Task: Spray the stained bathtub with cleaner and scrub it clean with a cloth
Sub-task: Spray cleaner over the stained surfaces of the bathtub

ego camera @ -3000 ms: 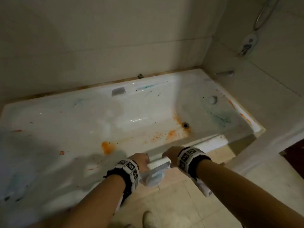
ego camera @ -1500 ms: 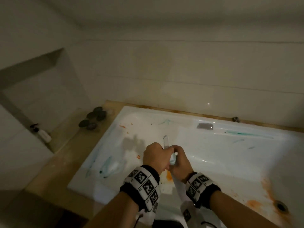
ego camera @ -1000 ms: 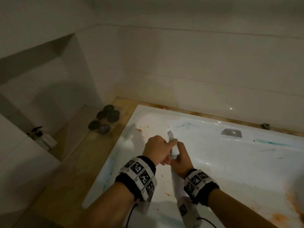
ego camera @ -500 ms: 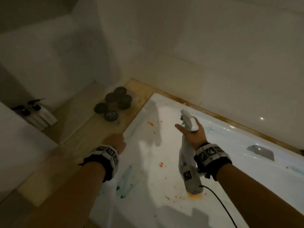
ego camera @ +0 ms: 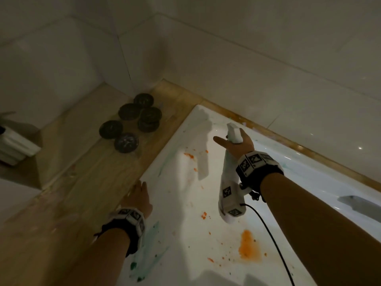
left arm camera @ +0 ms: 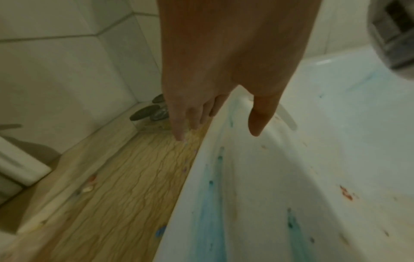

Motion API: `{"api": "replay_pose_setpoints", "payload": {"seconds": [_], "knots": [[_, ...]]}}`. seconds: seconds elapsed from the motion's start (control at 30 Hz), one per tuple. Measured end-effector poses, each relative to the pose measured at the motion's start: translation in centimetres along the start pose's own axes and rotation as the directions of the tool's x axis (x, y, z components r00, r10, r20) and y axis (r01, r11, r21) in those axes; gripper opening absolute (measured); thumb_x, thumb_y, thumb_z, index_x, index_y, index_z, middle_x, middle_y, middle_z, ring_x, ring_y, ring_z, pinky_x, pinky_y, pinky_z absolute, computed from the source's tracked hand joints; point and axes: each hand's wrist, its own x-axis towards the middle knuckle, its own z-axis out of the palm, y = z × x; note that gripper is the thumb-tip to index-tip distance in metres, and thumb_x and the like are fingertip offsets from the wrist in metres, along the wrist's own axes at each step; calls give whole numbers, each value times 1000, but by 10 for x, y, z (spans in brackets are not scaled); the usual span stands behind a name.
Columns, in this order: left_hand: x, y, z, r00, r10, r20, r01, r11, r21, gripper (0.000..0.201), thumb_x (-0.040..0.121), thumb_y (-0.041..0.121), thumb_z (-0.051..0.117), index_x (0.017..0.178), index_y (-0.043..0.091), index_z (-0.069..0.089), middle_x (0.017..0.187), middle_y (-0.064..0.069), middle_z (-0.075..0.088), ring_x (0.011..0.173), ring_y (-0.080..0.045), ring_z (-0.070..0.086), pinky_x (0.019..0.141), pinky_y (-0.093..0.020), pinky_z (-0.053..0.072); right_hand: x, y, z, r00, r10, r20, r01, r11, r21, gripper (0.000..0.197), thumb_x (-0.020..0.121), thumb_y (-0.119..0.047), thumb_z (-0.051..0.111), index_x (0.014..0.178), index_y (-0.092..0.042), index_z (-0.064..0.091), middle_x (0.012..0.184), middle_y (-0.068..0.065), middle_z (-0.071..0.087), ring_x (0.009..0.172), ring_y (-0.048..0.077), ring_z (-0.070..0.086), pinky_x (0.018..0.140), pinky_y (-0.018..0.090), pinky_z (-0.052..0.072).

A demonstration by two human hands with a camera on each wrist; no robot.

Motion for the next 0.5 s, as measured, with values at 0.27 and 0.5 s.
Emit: {"api": "replay_pose_setpoints", "payload": {"seconds": [0.27,0.5], "knots": [[23,6,37,999,-1,43,-2,998,56,68,101,36,34,150,10,-5,159,-6,-5,146,-18,2,118,-45,7,41,-9,16,996,61,70,-46,979,-200,65,77,-52,66,121,-7,48,118,6,50,109,27,50,85,33,38],[30,5,43,1000,-18,-1,18,1000,11,79,95,32,49,150,9,-3,158,-8,-6,146,-18,6,117,-42,8,57,-10,25,997,24,67,-9,976,-217,50,78,-44,69,109,-11,49,108,8,53,103,27,52,81,32,37]]}}
